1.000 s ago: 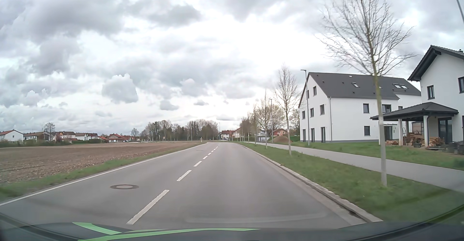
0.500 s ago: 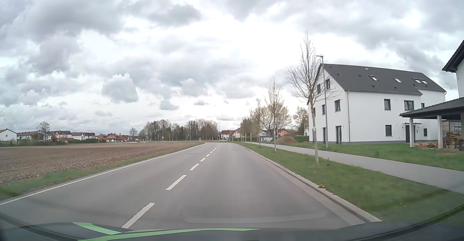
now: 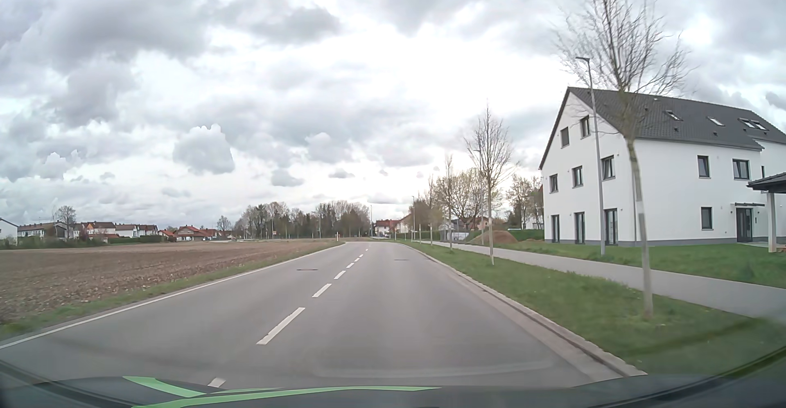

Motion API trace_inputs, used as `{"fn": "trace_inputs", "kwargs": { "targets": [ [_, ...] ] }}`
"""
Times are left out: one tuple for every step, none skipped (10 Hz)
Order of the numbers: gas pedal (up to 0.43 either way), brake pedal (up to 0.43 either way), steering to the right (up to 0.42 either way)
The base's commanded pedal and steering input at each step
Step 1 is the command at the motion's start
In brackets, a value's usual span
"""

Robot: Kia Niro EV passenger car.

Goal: Follow the waypoints while adhering to traffic rules and regulations

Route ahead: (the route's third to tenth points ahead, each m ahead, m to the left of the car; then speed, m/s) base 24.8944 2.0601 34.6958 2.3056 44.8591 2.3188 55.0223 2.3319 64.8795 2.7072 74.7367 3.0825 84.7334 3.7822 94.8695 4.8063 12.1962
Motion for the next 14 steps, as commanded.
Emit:
{"fn": "trace_inputs", "kwargs": {
  "targets": [
    [0.15,0.0,-0.003],
    [0.138,0.0,-0.003],
    [0.138,0.0,-0.003],
    [0.13,0.0,-0.003],
    [0.13,0.0,-0.003],
    [0.11,0.0,-0.003],
    [0.11,0.0,-0.003],
    [0.098,0.0,-0.003],
    [0.087,0.0,-0.003],
    [0.079,0.0,-0.003],
    [0.067,0.0,-0.003],
    [0.067,0.0,-0.003],
    [0.067,0.0,-0.003],
    [0.067,0.0,-0.003]
  ]
}}
